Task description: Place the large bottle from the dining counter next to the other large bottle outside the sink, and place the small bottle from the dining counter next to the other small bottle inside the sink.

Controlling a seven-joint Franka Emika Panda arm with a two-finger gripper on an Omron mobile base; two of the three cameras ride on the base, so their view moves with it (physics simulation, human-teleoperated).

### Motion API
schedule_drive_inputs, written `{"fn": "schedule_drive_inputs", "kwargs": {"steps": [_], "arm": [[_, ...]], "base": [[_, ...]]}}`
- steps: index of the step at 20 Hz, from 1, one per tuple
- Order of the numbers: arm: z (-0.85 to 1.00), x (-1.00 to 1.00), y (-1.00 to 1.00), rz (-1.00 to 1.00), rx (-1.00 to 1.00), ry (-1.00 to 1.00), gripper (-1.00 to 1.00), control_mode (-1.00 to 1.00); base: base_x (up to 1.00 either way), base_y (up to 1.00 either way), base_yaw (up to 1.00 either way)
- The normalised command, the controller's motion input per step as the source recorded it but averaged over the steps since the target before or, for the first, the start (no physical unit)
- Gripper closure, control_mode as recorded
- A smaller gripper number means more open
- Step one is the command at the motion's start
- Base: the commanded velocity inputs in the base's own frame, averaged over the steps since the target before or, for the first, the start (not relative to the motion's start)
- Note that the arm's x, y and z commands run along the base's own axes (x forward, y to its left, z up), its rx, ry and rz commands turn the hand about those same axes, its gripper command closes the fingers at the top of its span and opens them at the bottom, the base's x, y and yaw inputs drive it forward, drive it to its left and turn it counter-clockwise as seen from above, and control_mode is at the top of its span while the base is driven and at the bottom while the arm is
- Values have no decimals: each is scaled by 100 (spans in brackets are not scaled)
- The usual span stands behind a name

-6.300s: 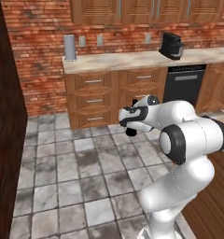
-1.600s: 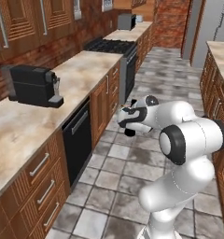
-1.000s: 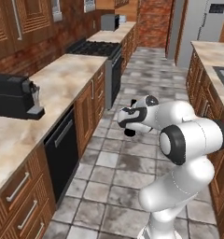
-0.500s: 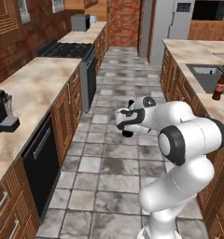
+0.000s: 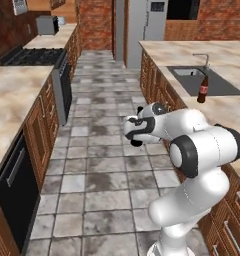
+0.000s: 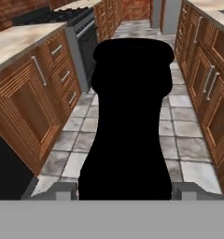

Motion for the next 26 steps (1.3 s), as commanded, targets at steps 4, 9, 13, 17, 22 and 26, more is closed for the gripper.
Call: {"fn": "schedule_drive_inputs", "kwargs": {"steps": [4, 9, 13, 17, 22, 26], "arm": [[0, 0, 0, 0, 0, 0, 100, 100], [0, 0, 0, 0, 0, 0, 100, 100], [0, 0, 0, 0, 0, 0, 100, 100], [0, 0, 0, 0, 0, 0, 100, 100], [0, 0, 0, 0, 0, 0, 100, 100], [0, 0, 0, 0, 0, 0, 100, 100]], "base": [[58, 13, -12], [77, 29, -7], [81, 49, -3], [79, 43, -3], [62, 32, -11], [35, 22, -27]]}}
